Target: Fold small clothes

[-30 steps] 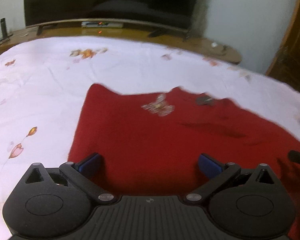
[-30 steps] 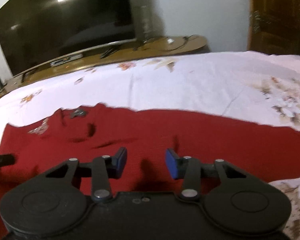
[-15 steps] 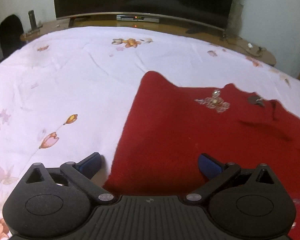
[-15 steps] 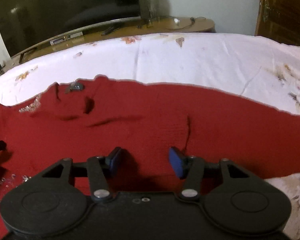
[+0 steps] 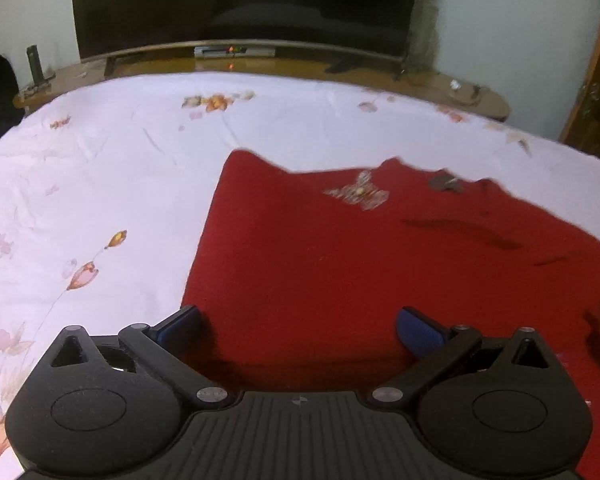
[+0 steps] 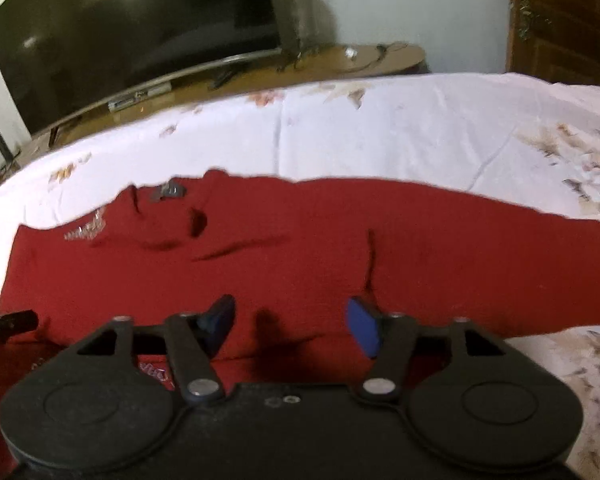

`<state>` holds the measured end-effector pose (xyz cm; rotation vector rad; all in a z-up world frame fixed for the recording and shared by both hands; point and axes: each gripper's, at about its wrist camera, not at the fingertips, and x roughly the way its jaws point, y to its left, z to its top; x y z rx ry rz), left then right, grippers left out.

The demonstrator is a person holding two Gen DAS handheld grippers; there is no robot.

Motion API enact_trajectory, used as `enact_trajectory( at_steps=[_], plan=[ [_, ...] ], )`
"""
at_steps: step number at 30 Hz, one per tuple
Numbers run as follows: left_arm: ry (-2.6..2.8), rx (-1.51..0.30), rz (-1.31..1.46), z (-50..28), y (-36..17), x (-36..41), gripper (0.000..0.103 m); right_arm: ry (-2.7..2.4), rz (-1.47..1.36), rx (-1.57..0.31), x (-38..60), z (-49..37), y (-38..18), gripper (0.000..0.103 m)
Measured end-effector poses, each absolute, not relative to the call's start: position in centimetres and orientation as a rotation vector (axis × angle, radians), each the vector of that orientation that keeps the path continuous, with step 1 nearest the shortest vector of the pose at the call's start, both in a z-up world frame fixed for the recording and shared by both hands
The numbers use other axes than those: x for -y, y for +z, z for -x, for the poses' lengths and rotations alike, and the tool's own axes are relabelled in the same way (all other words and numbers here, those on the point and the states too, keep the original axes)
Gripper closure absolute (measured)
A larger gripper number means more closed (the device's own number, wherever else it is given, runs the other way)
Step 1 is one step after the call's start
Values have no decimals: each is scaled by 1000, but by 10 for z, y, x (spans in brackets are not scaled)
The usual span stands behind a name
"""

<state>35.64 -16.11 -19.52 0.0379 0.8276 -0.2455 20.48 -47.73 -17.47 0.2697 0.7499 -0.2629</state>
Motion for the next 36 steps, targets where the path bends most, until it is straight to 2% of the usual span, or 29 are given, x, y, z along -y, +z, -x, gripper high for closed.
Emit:
enact_trajectory(
  at_steps=[8, 13, 25, 31, 36],
  plan=[
    [-337, -826, -46, -328, -180, 189, 0, -355, -336, -750, 515, -164, -174, 38],
    [-415, -819, -71, -315, -177, 234, 0, -444, -379, -729, 552, -136, -174, 45],
    [-524, -844, -112, -301, -182, 348, 0, -711, -547, -697, 684, -48, -194, 46],
    [-490, -870, -130, -310, -194, 372, 0, -841, -596, -669, 742, -26, -202, 46],
    [-471, -878, -147, -315, -199, 377, 0, -912, -646, -633, 776, -13, -210, 52]
  ],
)
